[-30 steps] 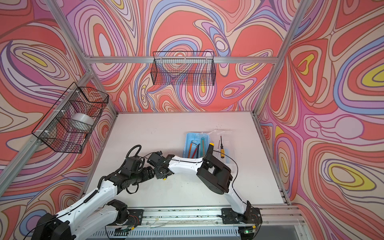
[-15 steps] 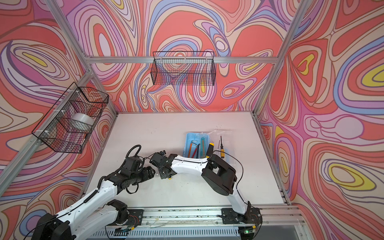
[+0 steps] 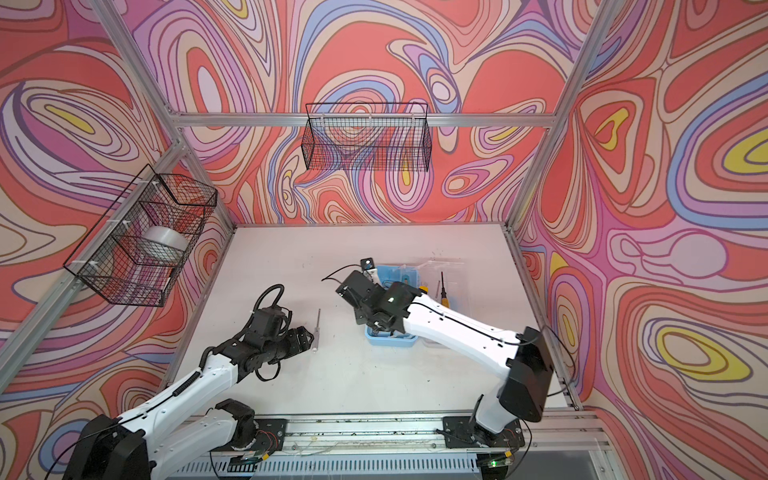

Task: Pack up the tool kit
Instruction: 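Lift the black-yellow screwdriver and carry it over the box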

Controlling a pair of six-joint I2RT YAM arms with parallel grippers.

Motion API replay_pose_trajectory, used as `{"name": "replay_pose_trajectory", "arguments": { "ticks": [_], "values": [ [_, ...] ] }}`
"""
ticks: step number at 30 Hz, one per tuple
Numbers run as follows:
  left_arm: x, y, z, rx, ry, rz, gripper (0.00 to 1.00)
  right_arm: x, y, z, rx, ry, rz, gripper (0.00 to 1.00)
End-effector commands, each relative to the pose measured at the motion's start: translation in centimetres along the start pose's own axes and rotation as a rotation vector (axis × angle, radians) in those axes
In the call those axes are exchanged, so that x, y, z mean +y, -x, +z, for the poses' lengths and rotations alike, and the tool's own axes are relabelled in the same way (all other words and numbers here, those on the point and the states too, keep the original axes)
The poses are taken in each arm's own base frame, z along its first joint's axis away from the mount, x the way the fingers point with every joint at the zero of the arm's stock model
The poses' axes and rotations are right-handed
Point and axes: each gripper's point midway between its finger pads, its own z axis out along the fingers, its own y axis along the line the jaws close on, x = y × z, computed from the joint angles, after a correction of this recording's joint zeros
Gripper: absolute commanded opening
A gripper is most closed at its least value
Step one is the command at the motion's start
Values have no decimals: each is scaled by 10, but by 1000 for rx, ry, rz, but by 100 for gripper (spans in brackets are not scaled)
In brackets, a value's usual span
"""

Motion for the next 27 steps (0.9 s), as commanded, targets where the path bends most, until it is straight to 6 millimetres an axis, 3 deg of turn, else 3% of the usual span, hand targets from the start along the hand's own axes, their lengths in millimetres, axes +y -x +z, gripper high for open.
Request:
{"name": "replay_pose_trajectory", "arguments": {
  "ticks": [1, 6, 10, 16, 27],
  "values": [
    [-11, 12, -3, -26, -29, 14, 83, -80, -8, -2, 17, -213, -2, 0],
    [-12, 13, -3, -26, -28, 17, 83, -153, -23, 0, 46, -332, 86, 0],
    [-13, 13, -2, -24, -30, 22, 83, -180, -38, 5, 71, -379, 134, 0],
    [-12, 12, 0, -14, -27, 26, 83, -195, -54, 22, 113, -406, 152, 0],
    [-8, 10, 1, -19, -16, 21, 83, -203, -59, 42, 143, -441, 124, 1]
  ]
}}
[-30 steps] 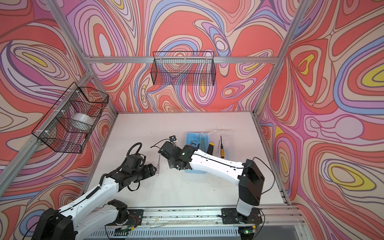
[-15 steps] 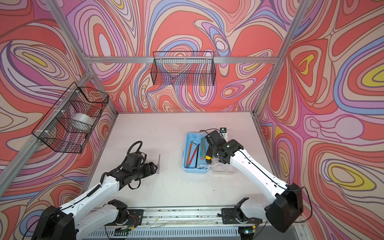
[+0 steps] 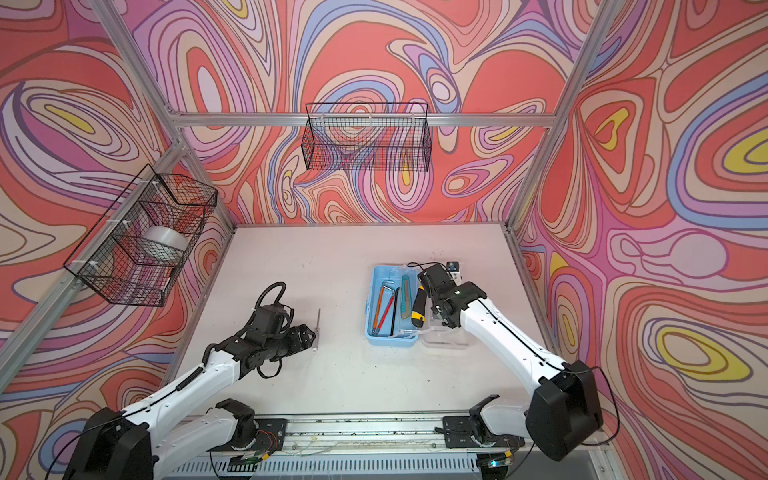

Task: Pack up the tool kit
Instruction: 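Lift the black-yellow screwdriver and carry it over the box, then lower the black-yellow screwdriver into the box and open the right gripper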

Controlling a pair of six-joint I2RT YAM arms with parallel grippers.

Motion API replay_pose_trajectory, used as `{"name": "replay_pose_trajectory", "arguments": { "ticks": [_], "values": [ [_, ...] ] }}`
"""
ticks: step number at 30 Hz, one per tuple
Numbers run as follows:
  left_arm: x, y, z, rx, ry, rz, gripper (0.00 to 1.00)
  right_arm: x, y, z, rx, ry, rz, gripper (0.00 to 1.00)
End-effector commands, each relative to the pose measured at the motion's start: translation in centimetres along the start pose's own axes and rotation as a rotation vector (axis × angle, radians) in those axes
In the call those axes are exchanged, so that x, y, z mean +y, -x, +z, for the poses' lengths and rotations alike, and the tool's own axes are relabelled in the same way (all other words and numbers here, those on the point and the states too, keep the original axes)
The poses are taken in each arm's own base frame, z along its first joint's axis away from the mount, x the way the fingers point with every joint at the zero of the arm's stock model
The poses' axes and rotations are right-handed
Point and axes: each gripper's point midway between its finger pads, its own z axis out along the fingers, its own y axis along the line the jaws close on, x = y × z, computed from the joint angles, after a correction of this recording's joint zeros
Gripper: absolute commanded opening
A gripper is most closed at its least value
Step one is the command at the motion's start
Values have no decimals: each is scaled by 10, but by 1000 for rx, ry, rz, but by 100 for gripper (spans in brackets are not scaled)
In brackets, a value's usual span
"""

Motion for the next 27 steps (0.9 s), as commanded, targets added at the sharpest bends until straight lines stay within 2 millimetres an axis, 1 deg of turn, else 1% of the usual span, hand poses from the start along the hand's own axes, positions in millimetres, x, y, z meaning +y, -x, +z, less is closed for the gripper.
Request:
{"name": "replay_pose_trajectory", "arguments": {
  "ticks": [1, 4, 6, 7, 9, 11, 14, 19, 21, 24, 27],
  "values": [
    [-4, 8, -2, -28, -8, 8, 83, 0, 2, 9, -7, -19, -10, 3],
    [-4, 8, -2, -26, -8, 9, 83, 0, 0, 13, 1, -30, -15, 12],
    [-4, 8, -2, -25, -7, 9, 83, 0, 0, 14, 2, -31, -13, 16],
    [-4, 8, -2, -25, -8, 9, 83, 0, 0, 14, 3, -32, -16, 20],
    [-5, 8, -1, -23, -12, 10, 83, -1, 1, 12, 0, -33, -15, 27],
    [-5, 9, -2, -26, -11, 10, 83, -2, 5, 7, -11, -27, -1, 32],
    [-5, 8, -1, -23, -12, 10, 84, -2, 14, -3, -32, -3, 16, 35],
    [-6, 9, -2, -22, -16, 9, 83, 0, 33, -23, -69, 45, 35, 36],
    [-6, 9, -2, -25, -14, 9, 83, 7, 42, -33, -99, 84, 43, 36],
    [-6, 10, -5, -31, -12, 6, 84, 30, 55, -57, -162, 158, 37, 40],
    [-4, 9, -9, -36, -7, 2, 83, 69, 61, -86, -217, 243, 5, 41]
  ]
}}
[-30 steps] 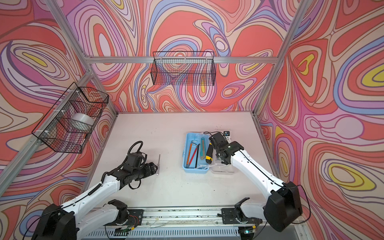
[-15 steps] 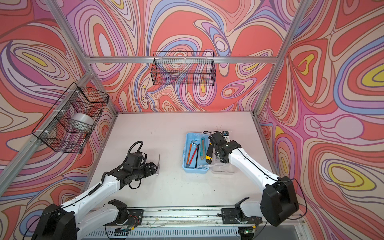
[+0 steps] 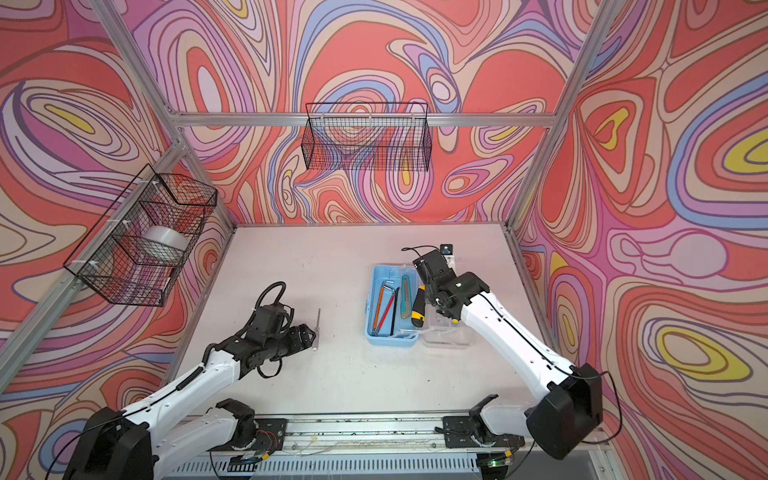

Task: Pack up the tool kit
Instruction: 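Lower the black-yellow screwdriver into the box and open the right gripper, then move the right gripper back over the last clear-handled screwdriver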

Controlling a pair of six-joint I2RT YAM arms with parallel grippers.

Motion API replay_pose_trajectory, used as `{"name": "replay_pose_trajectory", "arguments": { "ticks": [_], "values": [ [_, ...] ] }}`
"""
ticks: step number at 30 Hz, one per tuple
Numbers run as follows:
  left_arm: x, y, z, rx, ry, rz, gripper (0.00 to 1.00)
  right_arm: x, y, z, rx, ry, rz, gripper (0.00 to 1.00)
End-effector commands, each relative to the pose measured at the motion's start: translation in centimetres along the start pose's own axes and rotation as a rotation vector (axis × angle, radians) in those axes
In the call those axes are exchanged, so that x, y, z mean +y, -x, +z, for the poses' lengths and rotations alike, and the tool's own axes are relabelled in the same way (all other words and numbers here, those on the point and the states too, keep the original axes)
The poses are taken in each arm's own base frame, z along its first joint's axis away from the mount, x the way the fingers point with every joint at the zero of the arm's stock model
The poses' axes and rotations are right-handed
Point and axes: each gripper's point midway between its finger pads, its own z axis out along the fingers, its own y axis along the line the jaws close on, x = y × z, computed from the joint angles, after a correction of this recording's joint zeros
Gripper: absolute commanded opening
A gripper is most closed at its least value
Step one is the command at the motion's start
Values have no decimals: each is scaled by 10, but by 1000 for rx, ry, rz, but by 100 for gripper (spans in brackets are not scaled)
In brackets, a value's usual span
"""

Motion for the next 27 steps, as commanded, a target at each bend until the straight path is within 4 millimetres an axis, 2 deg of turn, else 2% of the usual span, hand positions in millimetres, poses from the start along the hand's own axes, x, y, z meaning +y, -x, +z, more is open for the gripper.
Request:
{"name": "replay_pose_trajectory", "arguments": {
  "ticks": [1, 5, 8, 11, 15, 16, 19, 22, 27],
  "values": [
    [-2, 7, -9, -32, 2, 1, 84, 47, 15, -24, -69, 105, -8, 41],
    [3, 7, -15, -35, 14, -15, 84, 121, 14, -43, -104, 263, -73, 51],
    [8, 7, -16, -22, -21, -78, 84, 170, 3, -45, -81, 369, -107, 55],
    [16, 11, -19, -32, -48, -156, 85, 216, -18, -39, -25, 457, -131, 55],
    [29, 15, -19, -61, -132, -323, 85, 268, -55, -27, 79, 543, -169, 52],
    [34, 16, -19, -71, -150, -365, 85, 281, -71, -16, 116, 543, -187, 52],
    [44, 15, -20, -88, -155, -421, 85, 309, -94, -5, 177, 573, -210, 51],
    [43, 18, -23, -108, -161, -414, 85, 332, -111, 2, 215, 614, -217, 51],
    [45, 18, -26, -116, -149, -399, 85, 356, -130, 16, 269, 633, -243, 50]
  ]
}}
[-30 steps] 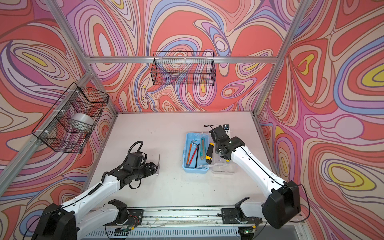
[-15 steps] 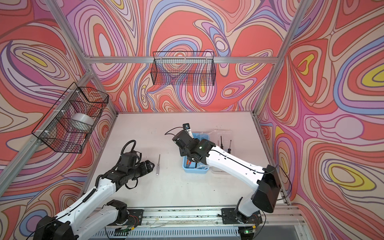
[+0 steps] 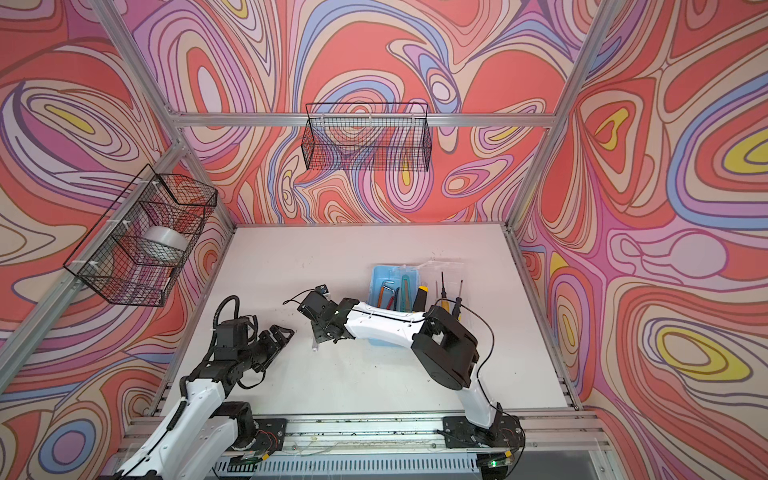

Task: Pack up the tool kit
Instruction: 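Move the right gripper back over the last clear-handled screwdriver, then lower the right gripper and close it on the clear-handled screwdriver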

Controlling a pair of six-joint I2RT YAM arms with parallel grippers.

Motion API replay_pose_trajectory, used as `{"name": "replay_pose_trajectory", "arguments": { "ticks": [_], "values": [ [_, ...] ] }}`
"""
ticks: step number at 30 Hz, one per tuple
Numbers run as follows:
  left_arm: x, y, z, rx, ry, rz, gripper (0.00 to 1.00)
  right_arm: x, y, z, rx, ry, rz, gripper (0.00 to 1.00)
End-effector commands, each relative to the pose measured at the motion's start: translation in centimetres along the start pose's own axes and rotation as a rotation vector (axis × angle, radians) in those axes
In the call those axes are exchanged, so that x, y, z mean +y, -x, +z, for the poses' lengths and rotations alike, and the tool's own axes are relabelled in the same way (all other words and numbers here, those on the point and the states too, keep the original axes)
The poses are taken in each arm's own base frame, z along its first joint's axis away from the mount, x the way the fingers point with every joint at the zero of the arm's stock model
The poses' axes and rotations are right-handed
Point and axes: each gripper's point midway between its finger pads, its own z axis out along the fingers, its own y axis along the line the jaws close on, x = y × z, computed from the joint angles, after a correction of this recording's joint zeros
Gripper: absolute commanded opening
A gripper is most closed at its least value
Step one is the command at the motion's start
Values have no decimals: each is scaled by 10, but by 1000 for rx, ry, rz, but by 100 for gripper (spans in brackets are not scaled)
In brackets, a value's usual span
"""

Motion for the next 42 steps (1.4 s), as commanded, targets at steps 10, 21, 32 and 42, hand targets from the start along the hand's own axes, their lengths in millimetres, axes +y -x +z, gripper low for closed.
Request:
{"name": "replay_pose_trajectory", "arguments": {
  "ticks": [10, 21, 32, 42],
  "values": [
    [-4, 5, -5, -18, -1, 21, 85, 29, -2, 29, 50, 74, 7, 43],
    [0, 4, -4, -20, 14, 28, 85, 26, -10, 49, 101, 30, -4, 38],
    [3, 4, -3, -19, 20, 30, 85, 19, -20, 61, 135, -14, -14, 34],
    [3, 4, -1, -22, 19, 28, 84, 17, -31, 65, 147, -59, -38, 29]
  ]
}}
